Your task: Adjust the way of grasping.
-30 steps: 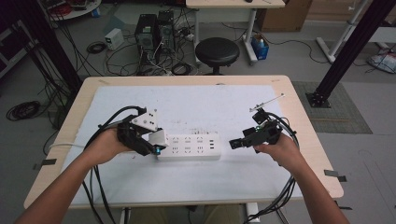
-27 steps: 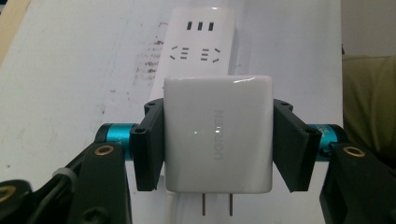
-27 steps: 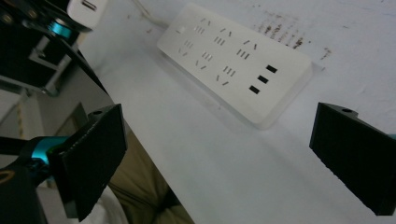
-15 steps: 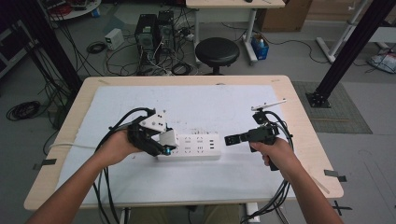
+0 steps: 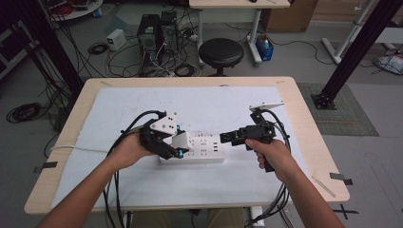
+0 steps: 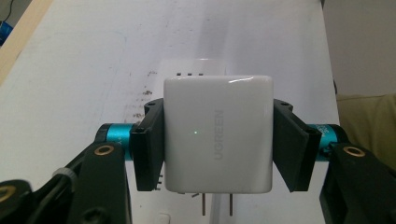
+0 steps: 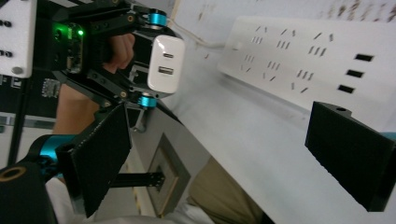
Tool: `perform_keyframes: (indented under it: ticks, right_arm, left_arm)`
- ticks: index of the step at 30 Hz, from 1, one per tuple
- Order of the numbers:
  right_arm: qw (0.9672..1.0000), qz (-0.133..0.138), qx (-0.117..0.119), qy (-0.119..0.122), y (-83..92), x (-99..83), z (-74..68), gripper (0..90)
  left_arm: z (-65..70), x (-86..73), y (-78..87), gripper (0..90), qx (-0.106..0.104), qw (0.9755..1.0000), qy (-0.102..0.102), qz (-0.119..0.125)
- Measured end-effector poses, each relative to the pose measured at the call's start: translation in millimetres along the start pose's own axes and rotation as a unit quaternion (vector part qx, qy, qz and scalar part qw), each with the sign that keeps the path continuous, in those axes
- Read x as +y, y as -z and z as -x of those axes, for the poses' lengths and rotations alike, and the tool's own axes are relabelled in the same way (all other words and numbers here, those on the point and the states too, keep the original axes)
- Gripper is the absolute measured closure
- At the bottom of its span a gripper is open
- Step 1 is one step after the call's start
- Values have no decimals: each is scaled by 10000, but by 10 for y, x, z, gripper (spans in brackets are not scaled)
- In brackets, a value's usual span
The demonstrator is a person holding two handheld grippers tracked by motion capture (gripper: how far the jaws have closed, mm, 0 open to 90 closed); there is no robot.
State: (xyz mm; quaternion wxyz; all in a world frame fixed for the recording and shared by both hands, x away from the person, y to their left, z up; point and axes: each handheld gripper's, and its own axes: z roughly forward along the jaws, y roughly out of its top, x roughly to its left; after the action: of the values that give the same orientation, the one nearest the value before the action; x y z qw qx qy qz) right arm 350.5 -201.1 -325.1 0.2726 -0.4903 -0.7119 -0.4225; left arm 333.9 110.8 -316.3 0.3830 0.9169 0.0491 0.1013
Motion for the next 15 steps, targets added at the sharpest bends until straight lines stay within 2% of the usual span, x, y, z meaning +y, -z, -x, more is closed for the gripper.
perform_keyframes:
  ticks: [2,4,9,15]
  right_arm:
    - [10000,-41,42,-43,-40,13,-21,73]
    - [9999,-101,55,-23,-84,25,-44,135]
    - [9998,-139,145,-75,-204,65,-82,137]
    - [9994,-294,126,-110,-387,108,-121,165]
  left_arm:
    - [1,6,-20,423,-20,10000,24,49]
    - [5,17,-39,423,-41,10000,19,75]
    - [33,64,-87,424,-67,9999,-21,124]
    - [62,136,-160,423,-104,9997,-79,188]
